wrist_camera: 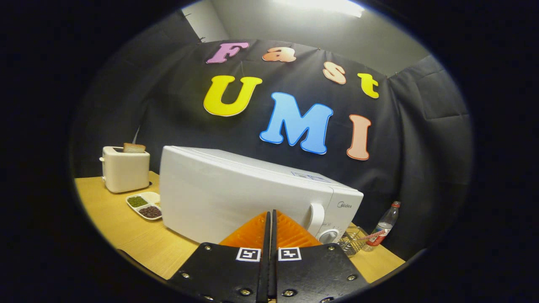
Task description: Open the microwave, put the food inside, and close the microwave door.
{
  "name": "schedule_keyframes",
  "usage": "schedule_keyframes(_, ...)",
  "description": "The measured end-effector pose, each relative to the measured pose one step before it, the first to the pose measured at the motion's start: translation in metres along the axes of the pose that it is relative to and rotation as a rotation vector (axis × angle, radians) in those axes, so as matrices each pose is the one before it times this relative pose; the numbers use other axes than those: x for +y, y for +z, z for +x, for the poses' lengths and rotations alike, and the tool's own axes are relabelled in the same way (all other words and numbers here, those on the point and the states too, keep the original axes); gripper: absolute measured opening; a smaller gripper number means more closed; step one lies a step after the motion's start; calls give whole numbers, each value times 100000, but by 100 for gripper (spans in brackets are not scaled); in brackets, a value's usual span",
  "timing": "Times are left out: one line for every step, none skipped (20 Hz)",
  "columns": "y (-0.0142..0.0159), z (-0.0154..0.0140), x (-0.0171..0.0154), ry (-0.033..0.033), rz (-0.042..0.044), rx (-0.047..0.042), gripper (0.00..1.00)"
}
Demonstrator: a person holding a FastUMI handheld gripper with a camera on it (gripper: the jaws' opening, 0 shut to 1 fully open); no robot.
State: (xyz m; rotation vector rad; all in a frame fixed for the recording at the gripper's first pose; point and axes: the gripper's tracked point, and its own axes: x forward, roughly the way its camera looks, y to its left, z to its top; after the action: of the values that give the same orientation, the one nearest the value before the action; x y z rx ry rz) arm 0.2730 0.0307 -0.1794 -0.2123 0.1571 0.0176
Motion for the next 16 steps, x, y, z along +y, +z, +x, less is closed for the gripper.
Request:
schedule_keyframes(33, -1511, 396, 2207, 1798, 963, 1)
schedule_keyframes(4, -1615, 437, 2103, 2367, 593, 1)
schedule_keyframes(215, -1685, 379, 2214, 1658, -222, 1)
schedule_keyframes(520, -1445, -144, -167, 762, -1330, 1)
schedule_keyframes(807, -1732, -316, -713, -264, -1900, 1)
schedule_keyframes(851, -1403, -208, -360, 112, -2244, 1)
schedule_keyframes(833, -1322, -301, 261, 515, -1549, 1)
schedule_keyframes(703, -1423, -219, 591, 1431, -968, 1)
schedule_keyframes(744, -1138, -210, 376, 1637, -451, 1)
schedule_keyframes(1020, -1448, -445, 115, 2660, -1528, 1)
schedule_keyframes(937, -1201, -575, -737, 2251, -1373, 1)
schedule_keyframes(833, -1001, -377, -666, 1218, -1142, 1)
schedule_keyframes(936, -900, -370, -976, 1091, -487, 1)
schedule_keyframes(718, -783, -334, 827, -386, -334, 1)
schedule_keyframes(558, -912, -257, -232, 151, 510, 1)
schedule_keyframes(682, -963, -114, 1019, 664, 253, 1)
